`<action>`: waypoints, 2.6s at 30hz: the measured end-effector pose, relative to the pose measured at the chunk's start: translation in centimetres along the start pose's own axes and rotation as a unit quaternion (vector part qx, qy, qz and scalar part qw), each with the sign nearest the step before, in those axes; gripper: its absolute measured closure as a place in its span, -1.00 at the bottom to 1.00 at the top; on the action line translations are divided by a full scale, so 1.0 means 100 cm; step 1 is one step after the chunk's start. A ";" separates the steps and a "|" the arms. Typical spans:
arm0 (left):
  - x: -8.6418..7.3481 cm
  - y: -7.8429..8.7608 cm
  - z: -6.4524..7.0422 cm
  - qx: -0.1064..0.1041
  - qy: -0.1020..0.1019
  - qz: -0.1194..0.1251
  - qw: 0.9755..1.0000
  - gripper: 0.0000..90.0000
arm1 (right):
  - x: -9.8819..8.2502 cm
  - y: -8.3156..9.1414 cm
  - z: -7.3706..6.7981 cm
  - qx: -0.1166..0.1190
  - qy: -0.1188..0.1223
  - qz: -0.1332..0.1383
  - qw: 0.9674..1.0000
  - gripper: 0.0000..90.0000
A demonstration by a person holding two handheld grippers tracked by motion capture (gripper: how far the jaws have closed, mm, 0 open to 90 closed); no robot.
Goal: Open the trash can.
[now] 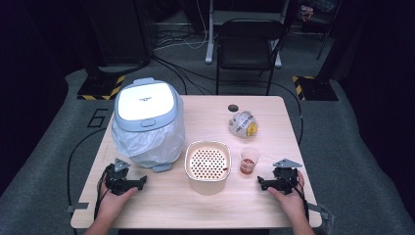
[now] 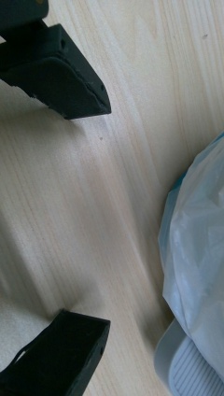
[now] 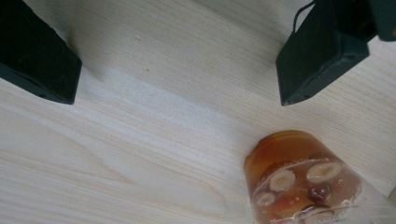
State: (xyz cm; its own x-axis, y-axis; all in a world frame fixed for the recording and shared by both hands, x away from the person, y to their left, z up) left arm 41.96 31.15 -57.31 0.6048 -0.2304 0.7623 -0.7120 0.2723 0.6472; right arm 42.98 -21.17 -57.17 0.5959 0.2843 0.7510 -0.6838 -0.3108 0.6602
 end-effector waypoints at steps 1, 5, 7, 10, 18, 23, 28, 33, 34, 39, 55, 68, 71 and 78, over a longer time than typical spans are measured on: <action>0.000 0.000 0.000 -0.001 -0.003 -0.002 1.000 -0.98 | 0.000 0.000 0.000 0.000 0.000 0.000 1.000 -1.00; 0.001 0.000 0.001 0.003 0.001 0.002 1.000 -0.95 | 0.000 0.000 0.000 0.000 0.000 0.000 1.000 -1.00; 0.001 0.001 0.001 -0.003 0.001 0.004 1.000 -0.86 | 0.000 0.000 0.000 0.000 0.000 0.000 1.000 -1.00; 0.002 0.003 0.000 -0.006 0.002 0.014 1.000 -0.65 | 0.000 0.000 0.000 0.000 0.000 0.000 1.000 -1.00; 0.002 0.005 -0.002 -0.009 0.000 0.030 1.000 -0.31 | 0.000 0.000 0.000 0.000 0.000 0.000 1.000 -1.00; 0.001 0.006 -0.004 -0.011 0.001 0.031 0.999 -0.20 | 0.000 0.000 0.000 0.000 0.000 0.000 1.000 -1.00; 0.002 0.007 -0.006 -0.008 0.005 0.036 0.999 -0.08 | 0.000 0.000 0.000 0.000 0.000 0.000 1.000 -1.00; 0.002 0.008 -0.005 -0.015 0.003 0.040 0.999 0.15 | 0.000 0.000 0.000 0.000 0.000 0.000 1.000 -1.00; 0.002 0.009 -0.004 -0.023 0.001 0.033 0.999 0.21 | 0.000 0.000 0.000 0.000 0.000 0.000 1.000 -1.00; 0.006 0.013 0.006 -0.041 -0.011 0.032 0.999 0.53 | -0.001 0.001 -0.001 0.002 -0.006 -0.001 1.000 -1.00; 0.025 0.041 0.041 -0.077 -0.069 0.053 0.993 1.00 | -0.001 0.001 -0.001 0.002 -0.008 -0.002 1.000 -1.00; 0.044 0.030 0.081 -0.100 -0.163 0.033 0.981 1.00 | -0.001 0.001 -0.001 0.002 -0.007 -0.001 1.000 -1.00; 0.053 0.024 0.086 -0.085 -0.184 0.038 0.979 1.00 | -0.001 0.001 -0.001 0.002 -0.008 -0.001 1.000 -1.00; 0.060 0.010 0.087 -0.077 -0.190 0.027 0.978 1.00 | -0.001 0.001 -0.001 0.003 -0.007 -0.001 1.000 -1.00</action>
State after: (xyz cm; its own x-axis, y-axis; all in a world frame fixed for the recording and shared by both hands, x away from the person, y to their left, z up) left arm 41.82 21.87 -52.09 0.3703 -0.5350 0.7594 -0.6593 0.4245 0.6206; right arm 42.82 -21.11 -57.16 0.6038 0.2719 0.7493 -0.6796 -0.3157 0.6622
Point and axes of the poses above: each handheld gripper's, and its own axes: y roughly backward along the jaws, x roughly out of its top, z roughly to its right, the point moved 6 cm from there along -y, roughly forward along the jaws, and after that the axes turned 3 degrees about z, right-handed, at the moved point
